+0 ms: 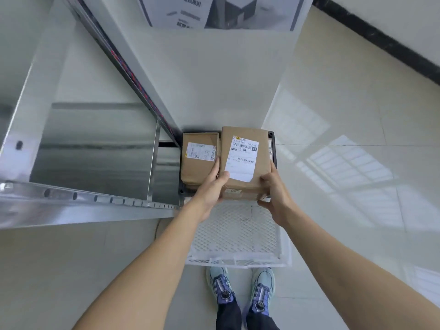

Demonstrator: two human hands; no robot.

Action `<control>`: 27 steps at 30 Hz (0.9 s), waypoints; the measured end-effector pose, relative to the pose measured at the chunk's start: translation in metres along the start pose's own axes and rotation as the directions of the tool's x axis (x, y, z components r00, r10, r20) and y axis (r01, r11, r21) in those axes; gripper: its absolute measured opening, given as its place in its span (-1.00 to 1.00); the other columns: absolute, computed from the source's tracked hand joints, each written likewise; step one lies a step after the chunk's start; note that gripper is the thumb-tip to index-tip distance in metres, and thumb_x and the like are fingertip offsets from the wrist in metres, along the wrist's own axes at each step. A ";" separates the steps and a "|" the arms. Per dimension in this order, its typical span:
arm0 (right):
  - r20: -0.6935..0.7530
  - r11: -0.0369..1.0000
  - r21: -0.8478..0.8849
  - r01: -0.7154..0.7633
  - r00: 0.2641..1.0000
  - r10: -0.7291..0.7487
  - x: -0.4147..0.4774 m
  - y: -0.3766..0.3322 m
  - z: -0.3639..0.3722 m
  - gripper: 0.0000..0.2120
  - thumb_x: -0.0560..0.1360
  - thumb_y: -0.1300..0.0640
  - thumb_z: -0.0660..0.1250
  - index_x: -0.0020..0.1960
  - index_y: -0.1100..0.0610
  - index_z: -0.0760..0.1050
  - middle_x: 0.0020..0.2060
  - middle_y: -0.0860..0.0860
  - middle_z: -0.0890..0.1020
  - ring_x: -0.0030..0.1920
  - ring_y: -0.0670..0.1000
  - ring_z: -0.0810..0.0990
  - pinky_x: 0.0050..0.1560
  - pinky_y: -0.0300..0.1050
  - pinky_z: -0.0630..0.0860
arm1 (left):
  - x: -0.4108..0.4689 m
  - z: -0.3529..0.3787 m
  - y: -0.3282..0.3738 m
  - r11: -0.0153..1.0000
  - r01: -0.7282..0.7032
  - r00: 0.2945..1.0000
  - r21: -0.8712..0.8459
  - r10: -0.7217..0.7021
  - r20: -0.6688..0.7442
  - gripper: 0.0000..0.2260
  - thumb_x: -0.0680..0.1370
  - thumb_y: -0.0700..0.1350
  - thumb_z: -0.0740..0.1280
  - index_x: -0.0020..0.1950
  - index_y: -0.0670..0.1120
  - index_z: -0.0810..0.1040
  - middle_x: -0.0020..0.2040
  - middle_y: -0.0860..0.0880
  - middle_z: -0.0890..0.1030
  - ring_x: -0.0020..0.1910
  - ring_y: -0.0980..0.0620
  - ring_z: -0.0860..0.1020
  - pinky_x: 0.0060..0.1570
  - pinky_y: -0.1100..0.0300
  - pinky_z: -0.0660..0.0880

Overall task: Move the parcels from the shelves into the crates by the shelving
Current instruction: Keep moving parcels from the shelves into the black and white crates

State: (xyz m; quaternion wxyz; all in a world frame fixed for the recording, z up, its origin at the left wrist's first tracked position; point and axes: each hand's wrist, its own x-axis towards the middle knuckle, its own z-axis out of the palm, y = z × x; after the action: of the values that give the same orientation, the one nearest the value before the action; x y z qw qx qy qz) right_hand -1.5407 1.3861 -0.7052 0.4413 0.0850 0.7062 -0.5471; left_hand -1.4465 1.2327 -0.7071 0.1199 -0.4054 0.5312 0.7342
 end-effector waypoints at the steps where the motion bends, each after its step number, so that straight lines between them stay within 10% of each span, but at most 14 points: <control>1: -0.010 1.000 -0.001 -0.001 1.000 0.001 0.013 0.007 0.001 -0.53 0.50 0.01 0.12 0.32 -0.42 0.40 0.13 -0.15 0.60 -0.06 -0.05 0.48 0.13 0.10 0.46 | 0.014 -0.002 -0.008 1.000 -0.009 1.000 0.005 0.009 0.002 -0.44 0.71 0.08 0.21 0.61 0.40 0.00 0.61 0.25 0.23 0.57 0.09 0.24 0.54 -0.27 0.17; 13: -0.008 0.999 -0.037 -0.022 1.000 0.022 0.126 0.074 0.011 -0.52 0.58 0.07 0.11 0.31 -0.47 0.36 -0.12 -0.26 0.67 0.00 0.00 0.51 0.03 0.02 0.37 | 0.118 -0.022 -0.082 1.000 0.011 0.996 -0.027 -0.013 -0.085 -0.51 0.72 0.06 0.18 0.57 0.44 0.11 0.40 0.31 0.50 0.40 0.12 0.45 0.44 -0.14 0.34; 23: -0.017 0.997 -0.073 -0.041 0.999 0.039 0.187 0.109 0.011 -0.48 0.60 0.06 0.08 0.49 -0.33 0.23 0.16 -0.15 0.62 0.22 0.12 0.57 0.09 0.05 0.45 | 0.167 -0.022 -0.108 0.996 0.034 0.992 0.088 -0.023 -0.121 -0.45 0.73 0.03 0.19 0.61 0.38 0.01 0.58 0.17 0.33 0.52 0.03 0.34 0.54 -0.20 0.23; 27: -0.019 0.994 -0.092 -0.058 0.998 0.056 0.212 0.120 0.013 -0.44 0.62 0.04 0.14 0.56 -0.31 0.15 0.33 -0.16 0.53 0.31 0.02 0.51 0.26 0.17 0.49 | 0.188 -0.021 -0.112 0.972 0.038 0.966 0.232 0.024 -0.258 -0.42 0.70 -0.08 0.20 0.65 0.24 0.08 0.43 0.14 0.35 0.26 0.12 0.43 0.34 0.14 0.41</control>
State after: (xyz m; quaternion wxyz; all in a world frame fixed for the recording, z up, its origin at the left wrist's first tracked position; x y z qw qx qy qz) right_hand -1.5880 1.3444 -0.9410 0.4542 0.0891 0.7318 -0.5003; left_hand -1.4892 1.2123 -0.9218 0.0992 -0.4827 0.6241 0.6064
